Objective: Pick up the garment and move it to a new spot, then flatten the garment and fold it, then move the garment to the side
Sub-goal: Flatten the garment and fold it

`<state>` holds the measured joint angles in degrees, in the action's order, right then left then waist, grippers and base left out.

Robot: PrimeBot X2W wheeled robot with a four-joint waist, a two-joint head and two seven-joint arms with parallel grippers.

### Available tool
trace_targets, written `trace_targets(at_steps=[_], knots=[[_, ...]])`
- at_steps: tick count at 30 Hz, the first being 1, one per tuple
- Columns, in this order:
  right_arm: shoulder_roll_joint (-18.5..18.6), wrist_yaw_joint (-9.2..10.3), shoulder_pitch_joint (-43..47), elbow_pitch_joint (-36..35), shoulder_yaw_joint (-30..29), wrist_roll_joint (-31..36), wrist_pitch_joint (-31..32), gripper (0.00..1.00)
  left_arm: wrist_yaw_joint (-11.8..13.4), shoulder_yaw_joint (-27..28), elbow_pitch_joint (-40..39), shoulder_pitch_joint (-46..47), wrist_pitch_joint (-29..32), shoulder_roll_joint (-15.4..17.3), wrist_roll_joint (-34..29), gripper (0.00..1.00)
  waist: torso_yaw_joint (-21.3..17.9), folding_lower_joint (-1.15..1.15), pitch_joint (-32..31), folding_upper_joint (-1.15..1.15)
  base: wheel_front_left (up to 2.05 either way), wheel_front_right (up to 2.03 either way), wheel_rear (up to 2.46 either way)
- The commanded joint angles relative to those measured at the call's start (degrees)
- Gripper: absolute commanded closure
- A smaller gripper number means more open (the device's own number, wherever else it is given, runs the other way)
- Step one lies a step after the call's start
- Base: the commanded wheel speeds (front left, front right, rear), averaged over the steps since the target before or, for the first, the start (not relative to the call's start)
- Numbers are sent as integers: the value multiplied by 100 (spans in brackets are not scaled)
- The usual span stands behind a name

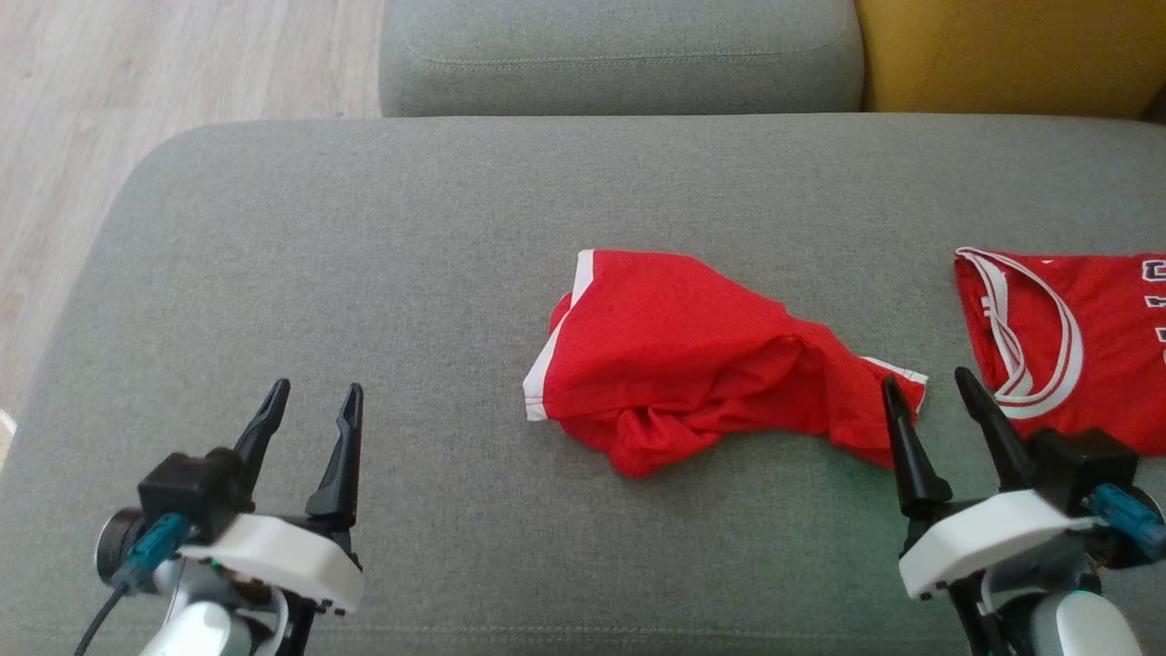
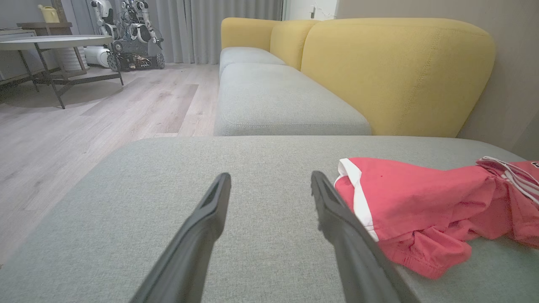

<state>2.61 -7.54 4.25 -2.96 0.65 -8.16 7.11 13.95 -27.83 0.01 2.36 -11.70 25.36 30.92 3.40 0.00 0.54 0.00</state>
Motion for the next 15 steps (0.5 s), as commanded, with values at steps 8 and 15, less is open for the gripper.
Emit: trace_targets(at_steps=[8,15], knots=[[27,5,-843,196,887,139,184,0,11,206,-193,430,-51,142,21,0,82,0,208,0,0,0,0],[127,5,-1945,1067,1912,327,470,0,-126,128,-133,713,-100,56,-15,0,307,0,520,0,0,0,0]])
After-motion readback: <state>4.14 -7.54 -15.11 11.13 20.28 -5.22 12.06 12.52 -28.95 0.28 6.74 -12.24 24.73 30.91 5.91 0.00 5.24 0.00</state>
